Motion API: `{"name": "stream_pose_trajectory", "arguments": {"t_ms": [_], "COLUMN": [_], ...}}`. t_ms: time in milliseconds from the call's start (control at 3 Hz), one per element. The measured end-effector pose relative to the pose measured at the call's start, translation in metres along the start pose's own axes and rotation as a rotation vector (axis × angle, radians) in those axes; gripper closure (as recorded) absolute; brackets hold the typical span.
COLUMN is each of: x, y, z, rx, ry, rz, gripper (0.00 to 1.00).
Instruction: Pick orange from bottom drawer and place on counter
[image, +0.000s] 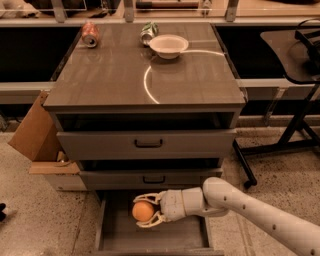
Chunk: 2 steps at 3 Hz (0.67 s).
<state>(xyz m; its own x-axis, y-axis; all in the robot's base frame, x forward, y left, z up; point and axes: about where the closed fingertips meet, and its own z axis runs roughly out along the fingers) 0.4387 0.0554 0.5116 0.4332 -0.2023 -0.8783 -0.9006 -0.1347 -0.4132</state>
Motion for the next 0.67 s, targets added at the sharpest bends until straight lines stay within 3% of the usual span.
{"name": "stream_pose_trajectory", "arguments": {"t_ms": [333, 667], "x": [-0.046, -0.118], "y": [-0.029, -0.073], "z": [-0.016, -0.032], "rx": [0.026, 0.041], "ry": [0.004, 0.041], "rz": [0.006, 0.026], "gripper": [1.0, 1.0]}}
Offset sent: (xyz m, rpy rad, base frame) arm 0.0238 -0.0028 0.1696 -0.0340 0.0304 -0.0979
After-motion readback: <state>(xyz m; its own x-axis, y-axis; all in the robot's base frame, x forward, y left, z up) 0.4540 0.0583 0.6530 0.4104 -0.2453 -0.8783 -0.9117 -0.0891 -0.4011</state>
